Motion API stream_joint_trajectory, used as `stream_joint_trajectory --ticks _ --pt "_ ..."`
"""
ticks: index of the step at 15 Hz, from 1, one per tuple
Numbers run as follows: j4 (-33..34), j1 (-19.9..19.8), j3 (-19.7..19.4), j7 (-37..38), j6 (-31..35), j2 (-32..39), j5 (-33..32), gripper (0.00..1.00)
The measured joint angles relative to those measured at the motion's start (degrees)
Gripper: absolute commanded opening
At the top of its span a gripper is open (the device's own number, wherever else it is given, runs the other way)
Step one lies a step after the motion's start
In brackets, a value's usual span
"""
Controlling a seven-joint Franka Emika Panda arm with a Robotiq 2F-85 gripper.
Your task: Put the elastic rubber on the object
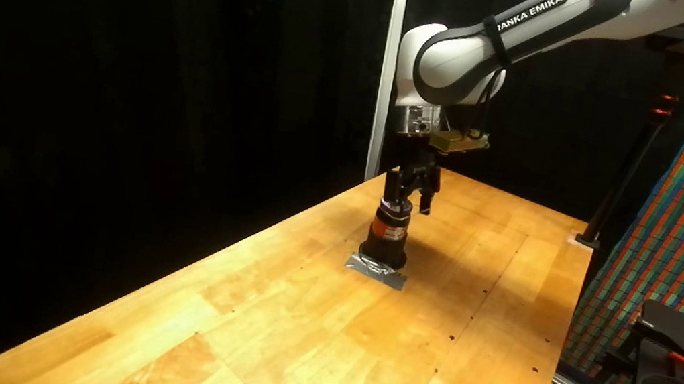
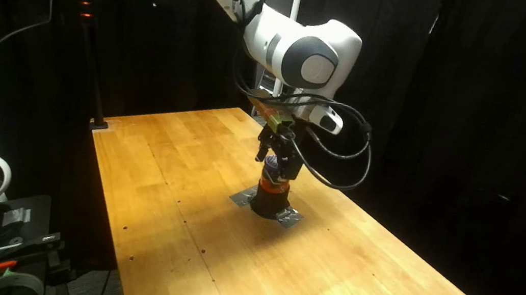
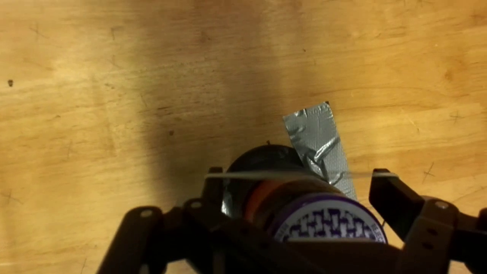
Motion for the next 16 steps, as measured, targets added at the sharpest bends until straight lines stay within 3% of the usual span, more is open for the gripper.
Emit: stream_joint_trajectory --ticks 1,3,7,10,13,16 --pt "-0.27 -0.27 0.01 -0.28 -0.32 -0.01 0.78 0.75" --pt "-1.01 -0.57 0.01 -0.56 -0.22 -0.02 1.44 0.66" --pt "-4.63 -0.56 0.01 -0.65 2.89 -1.60 1.46 0.33" --pt "-10.12 -0.60 -0.02 -1.15 7.92 -4.94 1.46 0.14" --pt "-17.31 -0.65 -0.02 -2.42 14.76 -9.51 1.47 0.08" --pt "-24.68 -0.69 0.10 -3.61 23.37 -13.87 1.88 0.11"
